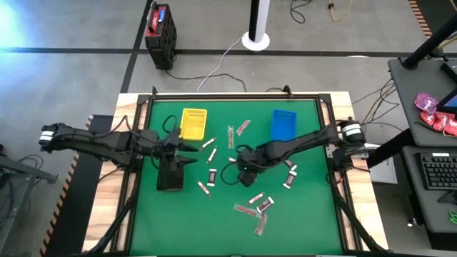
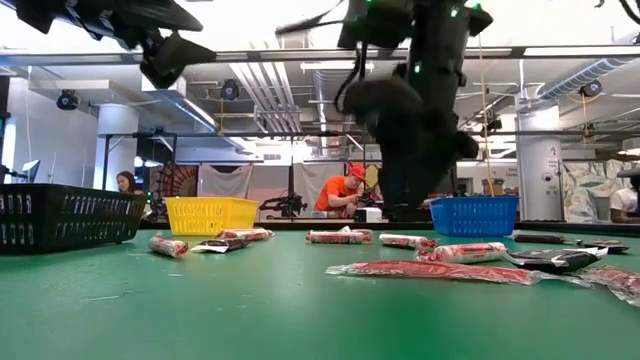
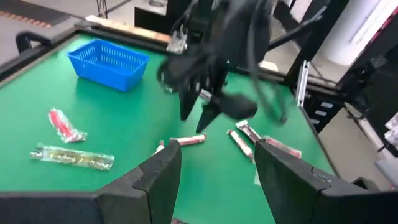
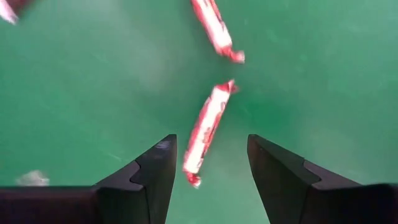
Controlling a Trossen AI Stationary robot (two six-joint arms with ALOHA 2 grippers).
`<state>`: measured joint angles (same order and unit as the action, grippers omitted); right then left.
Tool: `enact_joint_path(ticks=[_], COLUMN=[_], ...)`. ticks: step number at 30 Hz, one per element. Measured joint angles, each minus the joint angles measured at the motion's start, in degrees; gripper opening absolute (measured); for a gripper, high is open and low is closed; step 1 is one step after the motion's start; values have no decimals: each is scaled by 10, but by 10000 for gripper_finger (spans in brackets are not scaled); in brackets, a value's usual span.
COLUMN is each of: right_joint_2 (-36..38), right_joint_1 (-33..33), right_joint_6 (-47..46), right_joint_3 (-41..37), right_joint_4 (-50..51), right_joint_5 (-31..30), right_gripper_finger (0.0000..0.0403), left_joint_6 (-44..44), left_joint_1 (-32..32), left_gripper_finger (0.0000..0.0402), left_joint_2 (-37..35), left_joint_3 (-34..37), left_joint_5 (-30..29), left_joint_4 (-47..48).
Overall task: Sort candy by brand, put in halloween buckets
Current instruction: Put the white candy stick into the blue bin
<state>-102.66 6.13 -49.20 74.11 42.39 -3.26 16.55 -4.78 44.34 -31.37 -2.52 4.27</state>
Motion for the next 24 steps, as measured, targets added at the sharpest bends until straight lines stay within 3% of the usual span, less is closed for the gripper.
enact_joint_path(ticks=[11,24], right_joint_2=[-62,-68], right_joint_1=[0,0], right_joint_6=[12,20], right_joint_3=[12,13], right_joint_4=[-13,-15], right_joint_5=[18,4], right_gripper_finger=[169,29], left_joint_6=[-39,-58], left_joint_1=[0,0], left_gripper_finger=[189,189], left_joint_2=[-82,-72], left_joint_3=[0,1], left_joint_5=[0,0], left_joint_4=[6,5])
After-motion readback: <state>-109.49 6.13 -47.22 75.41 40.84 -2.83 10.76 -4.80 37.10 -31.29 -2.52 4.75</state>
